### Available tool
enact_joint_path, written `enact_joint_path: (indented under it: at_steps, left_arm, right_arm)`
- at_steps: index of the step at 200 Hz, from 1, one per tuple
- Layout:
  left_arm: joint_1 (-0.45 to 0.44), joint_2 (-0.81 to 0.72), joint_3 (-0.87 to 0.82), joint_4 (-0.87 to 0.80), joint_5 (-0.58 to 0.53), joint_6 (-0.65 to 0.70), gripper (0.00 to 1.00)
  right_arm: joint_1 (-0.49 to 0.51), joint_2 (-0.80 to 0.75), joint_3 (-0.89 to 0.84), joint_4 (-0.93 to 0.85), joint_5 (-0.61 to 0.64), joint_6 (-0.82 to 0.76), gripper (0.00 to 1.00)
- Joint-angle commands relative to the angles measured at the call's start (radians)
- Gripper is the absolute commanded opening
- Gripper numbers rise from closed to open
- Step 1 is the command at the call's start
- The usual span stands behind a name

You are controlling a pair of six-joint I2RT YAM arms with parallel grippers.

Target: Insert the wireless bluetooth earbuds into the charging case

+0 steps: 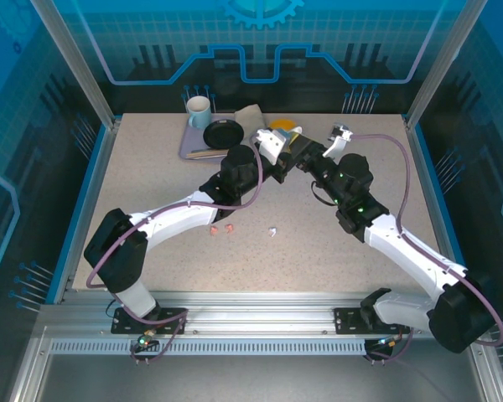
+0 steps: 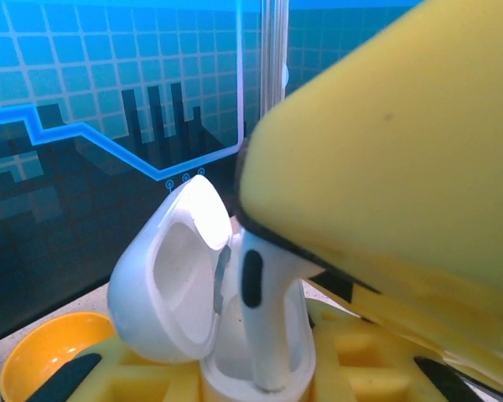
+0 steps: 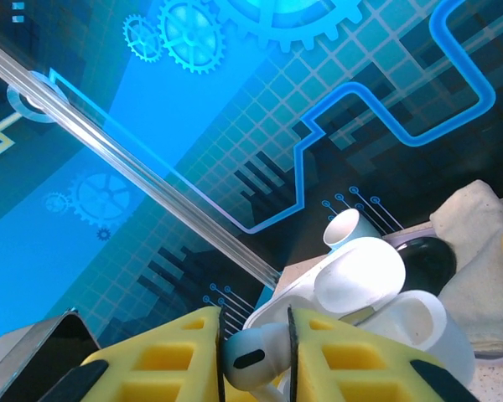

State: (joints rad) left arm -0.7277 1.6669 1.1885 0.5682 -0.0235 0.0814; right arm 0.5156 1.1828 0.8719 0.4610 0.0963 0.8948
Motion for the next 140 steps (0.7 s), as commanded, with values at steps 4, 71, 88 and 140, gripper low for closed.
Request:
enact_joint_path:
  at_steps: [4,71,88,140]
  left_arm:
    - [-0.023,-0.076,0.012,0.104,0.091,0.031,0.0]
    - [-0.021,-0.104,-0.028,0.159,0.173,0.039,0.0]
    - [-0.022,-0.117,-0.039,0.157,0.199,0.041,0.0]
    - [-0.022,-0.143,-0.059,0.146,0.29,0.031,0.0]
  right_arm:
    - [-0.003,0.02,-0.013,-0.09,-0.032,0.012,0.23]
    - [-0.028,-0.051,-0.073,-0.029,-0.082,-0.019,0.23]
    - [-0.031,-0.062,-0.076,-0.024,-0.099,-0.032,0.23]
    - [-0.034,-0.083,-0.081,0.011,-0.115,-0.03,0.23]
